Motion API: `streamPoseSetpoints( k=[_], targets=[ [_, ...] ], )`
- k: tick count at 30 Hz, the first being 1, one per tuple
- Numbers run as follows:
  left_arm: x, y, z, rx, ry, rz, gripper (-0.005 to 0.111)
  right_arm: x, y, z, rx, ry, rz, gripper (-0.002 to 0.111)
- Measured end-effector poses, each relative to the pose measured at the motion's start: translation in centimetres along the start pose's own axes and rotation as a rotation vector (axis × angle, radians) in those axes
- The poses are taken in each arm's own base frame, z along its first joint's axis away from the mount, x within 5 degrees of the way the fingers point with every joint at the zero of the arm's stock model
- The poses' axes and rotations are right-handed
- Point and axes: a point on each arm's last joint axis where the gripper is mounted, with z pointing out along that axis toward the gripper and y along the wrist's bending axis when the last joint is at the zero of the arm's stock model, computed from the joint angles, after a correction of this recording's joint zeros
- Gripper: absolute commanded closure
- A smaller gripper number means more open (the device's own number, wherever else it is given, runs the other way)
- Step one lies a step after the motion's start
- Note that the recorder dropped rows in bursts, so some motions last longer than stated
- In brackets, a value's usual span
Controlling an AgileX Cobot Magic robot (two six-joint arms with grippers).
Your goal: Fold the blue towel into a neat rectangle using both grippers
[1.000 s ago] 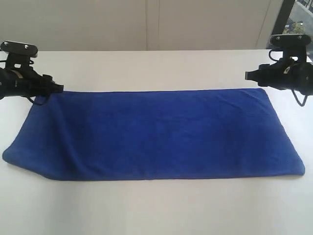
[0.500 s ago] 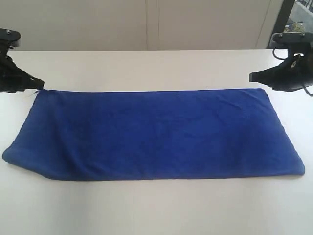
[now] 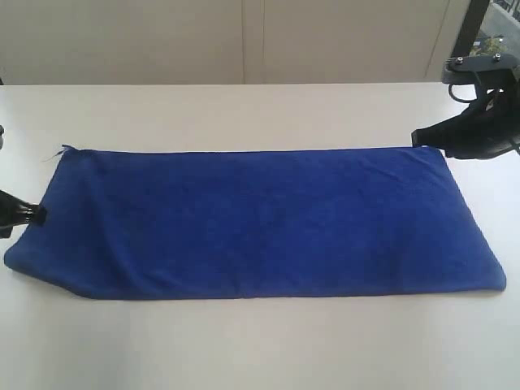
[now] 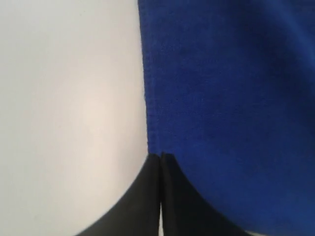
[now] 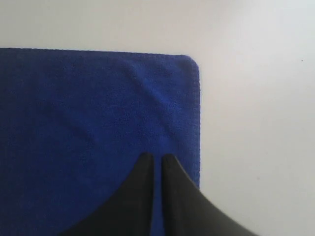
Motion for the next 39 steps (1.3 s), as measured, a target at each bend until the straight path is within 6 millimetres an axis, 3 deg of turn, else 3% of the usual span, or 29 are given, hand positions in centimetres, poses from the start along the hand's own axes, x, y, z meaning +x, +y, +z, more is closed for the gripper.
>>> streamPoseSetpoints(
  k=[3,10,16,24,39],
  targets=[
    [0.3,1.2,1.7,-0.017,0.033,-0.046,0.107,0.0,0.1,0.0,-0.002,-0.002,-0.005,0.101],
    [0.9,1.3,4.5,-0.015,0.088,-0.050,0.107,-0.1,0.1,0.0,-0.002,-0.010,-0.007,0.101],
    [0.9,1.3,4.7,-0.014,0.085,-0.040,0.107,-0.2,0.1,0.0,-0.001,-0.022,-0.007,0.101],
    [1.1,1.3,3.2,-0.013,0.117,-0.026,0.107,-0.2,0.1,0.0,-0.001,-0.026,-0.009,0.101],
    [1.2,0.7,4.2,-0.002,0.134,-0.004,0.107,-0.3,0.1,0.0,0.000,-0.032,-0.009,0.101]
  ],
)
